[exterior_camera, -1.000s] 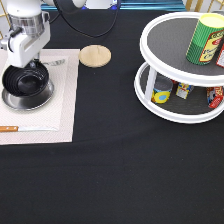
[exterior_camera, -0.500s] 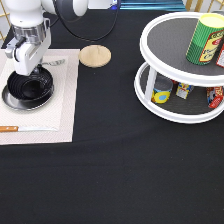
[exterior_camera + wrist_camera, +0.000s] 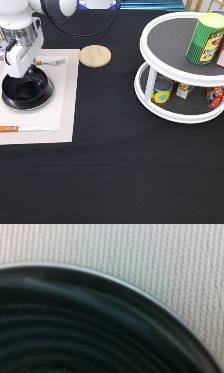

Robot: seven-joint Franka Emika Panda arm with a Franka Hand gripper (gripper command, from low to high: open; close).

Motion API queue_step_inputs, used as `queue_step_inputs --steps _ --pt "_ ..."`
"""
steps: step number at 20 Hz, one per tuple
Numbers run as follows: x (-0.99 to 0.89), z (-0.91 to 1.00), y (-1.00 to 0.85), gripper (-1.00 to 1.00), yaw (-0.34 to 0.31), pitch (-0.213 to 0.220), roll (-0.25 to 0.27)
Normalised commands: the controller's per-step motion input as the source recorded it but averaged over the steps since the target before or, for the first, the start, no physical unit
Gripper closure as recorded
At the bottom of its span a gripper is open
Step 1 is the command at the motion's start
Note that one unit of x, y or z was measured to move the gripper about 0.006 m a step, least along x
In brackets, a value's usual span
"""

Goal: Pick up the bowl from the lazy Susan and put bowl on the plate

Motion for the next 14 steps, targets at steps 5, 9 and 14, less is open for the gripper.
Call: queue_step_inputs --steps 5,9,14 --pt "0.03 0.35 0.21 -1.00 0.077 0.103 0.000" --pt "0.03 0.61 0.13 -1.00 0.126 0.125 0.000" --pt "0.15 1.00 0.19 -1.00 0.144 0.160 0.000"
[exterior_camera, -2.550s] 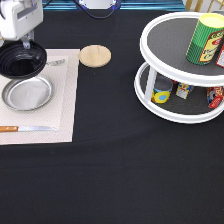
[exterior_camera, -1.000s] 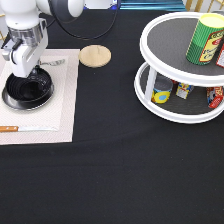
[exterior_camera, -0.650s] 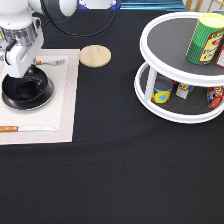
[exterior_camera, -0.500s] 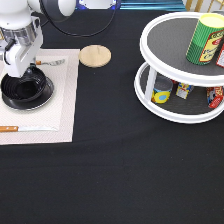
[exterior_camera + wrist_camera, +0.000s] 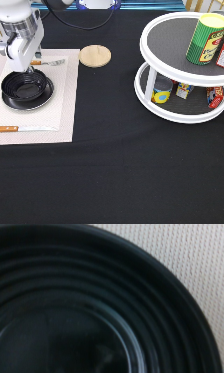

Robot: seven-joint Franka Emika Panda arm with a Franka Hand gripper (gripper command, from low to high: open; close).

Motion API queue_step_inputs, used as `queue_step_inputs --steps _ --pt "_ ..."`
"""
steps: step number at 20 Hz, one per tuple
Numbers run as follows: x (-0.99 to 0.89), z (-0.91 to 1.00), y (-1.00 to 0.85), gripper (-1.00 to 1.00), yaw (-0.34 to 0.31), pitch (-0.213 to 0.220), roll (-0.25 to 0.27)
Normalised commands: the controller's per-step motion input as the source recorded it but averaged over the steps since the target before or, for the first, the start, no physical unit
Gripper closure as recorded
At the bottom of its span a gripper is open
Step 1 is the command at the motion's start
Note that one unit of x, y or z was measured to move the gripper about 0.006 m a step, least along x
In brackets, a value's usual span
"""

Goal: Pick up the bowl from the lazy Susan and put bowl on the plate

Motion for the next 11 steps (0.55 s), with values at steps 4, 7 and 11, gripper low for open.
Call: queue_step_inputs --steps 4,7,11 --pt "0.24 0.58 0.11 -1.00 0.068 0.148 -0.008" --pt "0.00 0.00 0.00 -1.00 0.000 0.000 0.000" --pt "0.00 0.00 0.00 -1.00 0.003 0.000 0.000"
